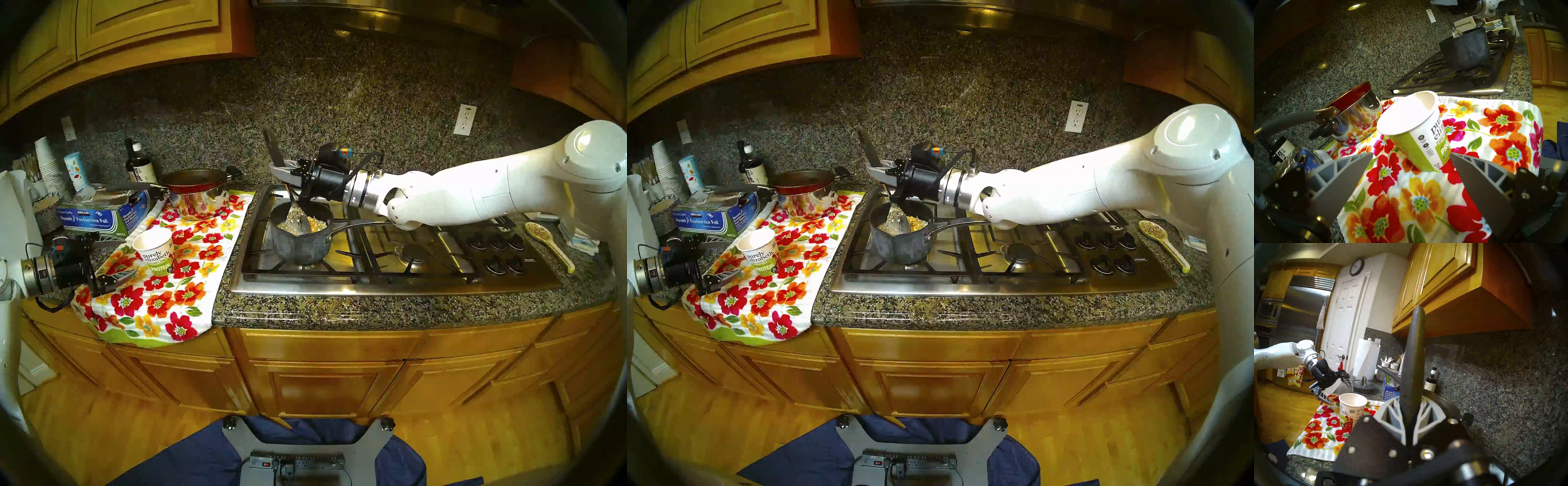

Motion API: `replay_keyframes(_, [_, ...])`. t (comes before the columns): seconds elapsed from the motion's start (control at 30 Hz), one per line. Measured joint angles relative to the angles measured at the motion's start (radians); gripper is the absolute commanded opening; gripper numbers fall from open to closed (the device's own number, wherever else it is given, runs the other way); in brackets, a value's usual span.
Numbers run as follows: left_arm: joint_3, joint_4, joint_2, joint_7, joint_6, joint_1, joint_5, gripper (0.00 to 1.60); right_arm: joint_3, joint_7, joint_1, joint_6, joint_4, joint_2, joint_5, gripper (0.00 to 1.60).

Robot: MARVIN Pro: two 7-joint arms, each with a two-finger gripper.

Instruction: Pour oats into pot and stir with a spoon

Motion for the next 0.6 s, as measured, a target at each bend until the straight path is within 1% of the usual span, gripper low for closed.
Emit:
replay_keyframes(0.13, [0.000,0.000,0.000,0.000,0.000,0.000,0.000,1.60,-0.029,-0.006,0.014,-0.001,-0.017,0.027,-0.004,0.00])
replay_keyframes(0.3, [0.000,0.000,0.000,0.000,0.000,0.000,0.000,1.60,-0.067,-0.018,0.018,-0.001,-0.005,0.047,-0.010,0.00])
replay_keyframes(0.47, [0.000,0.000,0.000,0.000,0.000,0.000,0.000,1.60,-0.076,-0.025,0.015,-0.001,0.029,0.048,-0.011,0.00])
replay_keyframes(0.6, [0.000,0.000,0.000,0.000,0.000,0.000,0.000,1.60,-0.073,-0.028,0.003,0.000,0.078,0.032,-0.007,0.00])
